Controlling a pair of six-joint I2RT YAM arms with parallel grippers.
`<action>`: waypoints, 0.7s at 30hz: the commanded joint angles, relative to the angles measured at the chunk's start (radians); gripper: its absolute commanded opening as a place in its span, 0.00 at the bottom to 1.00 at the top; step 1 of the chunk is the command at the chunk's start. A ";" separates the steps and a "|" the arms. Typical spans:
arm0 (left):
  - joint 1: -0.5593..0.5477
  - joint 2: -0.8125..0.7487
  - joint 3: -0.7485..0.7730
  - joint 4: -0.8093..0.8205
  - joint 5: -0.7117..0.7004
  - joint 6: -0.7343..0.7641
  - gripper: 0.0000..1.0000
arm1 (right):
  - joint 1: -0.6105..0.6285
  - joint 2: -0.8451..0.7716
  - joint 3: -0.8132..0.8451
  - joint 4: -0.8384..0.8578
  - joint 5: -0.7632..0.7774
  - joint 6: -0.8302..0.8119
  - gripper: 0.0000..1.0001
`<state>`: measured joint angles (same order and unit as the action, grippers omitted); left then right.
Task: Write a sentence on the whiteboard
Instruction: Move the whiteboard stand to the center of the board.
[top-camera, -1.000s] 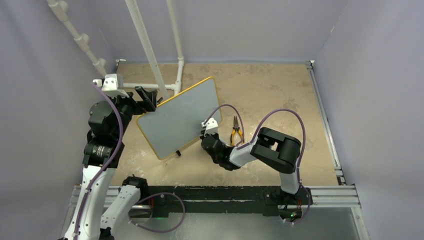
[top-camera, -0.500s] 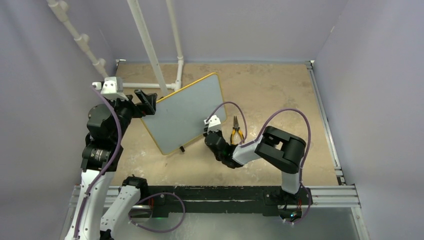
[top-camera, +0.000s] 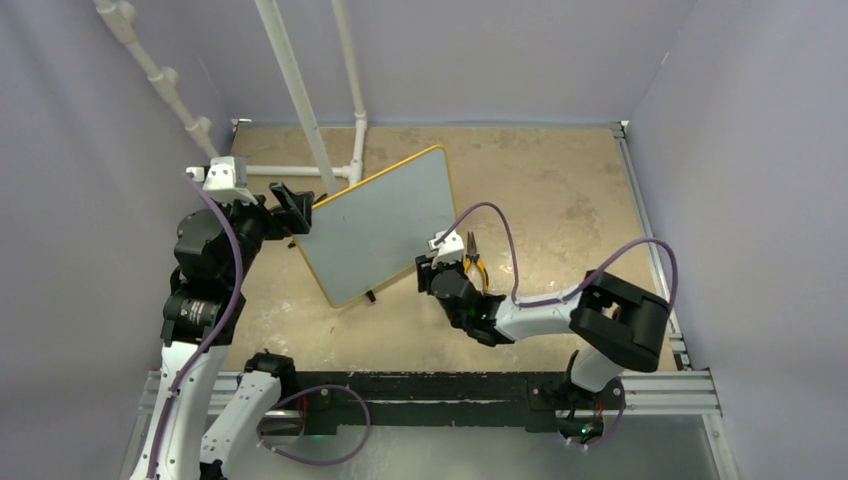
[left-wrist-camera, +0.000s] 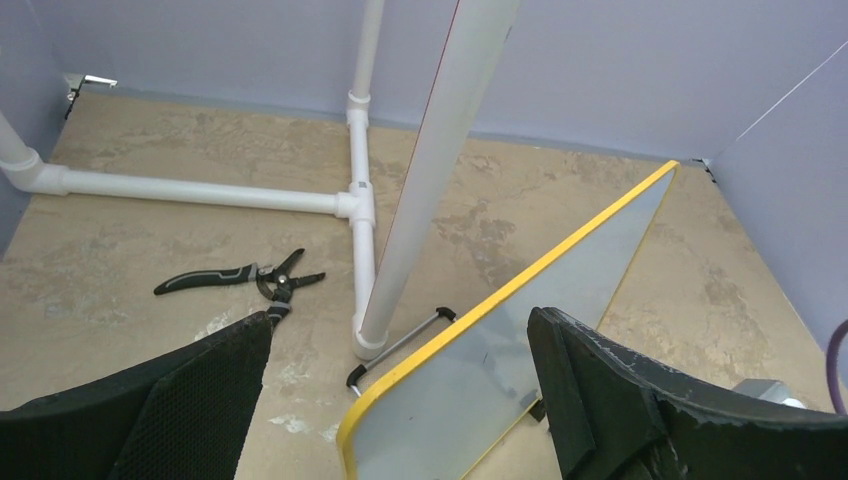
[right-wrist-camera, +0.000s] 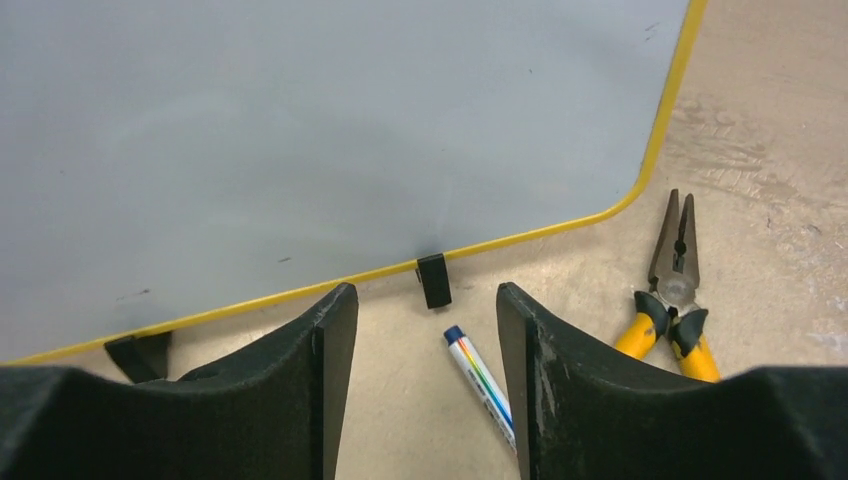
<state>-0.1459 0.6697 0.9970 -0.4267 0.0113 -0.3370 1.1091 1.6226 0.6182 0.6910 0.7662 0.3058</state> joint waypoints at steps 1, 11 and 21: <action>0.005 0.009 0.049 -0.011 -0.003 0.019 0.99 | -0.001 -0.120 -0.044 -0.115 -0.062 0.072 0.58; 0.005 0.019 0.085 -0.071 -0.122 0.020 1.00 | -0.058 -0.225 0.024 -0.539 -0.366 0.110 0.58; 0.005 0.018 0.101 -0.099 -0.052 0.014 1.00 | -0.116 -0.105 0.147 -0.642 -0.359 0.077 0.54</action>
<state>-0.1459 0.6880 1.0538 -0.5064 -0.0673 -0.3294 1.0134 1.4719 0.6872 0.1123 0.4011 0.3969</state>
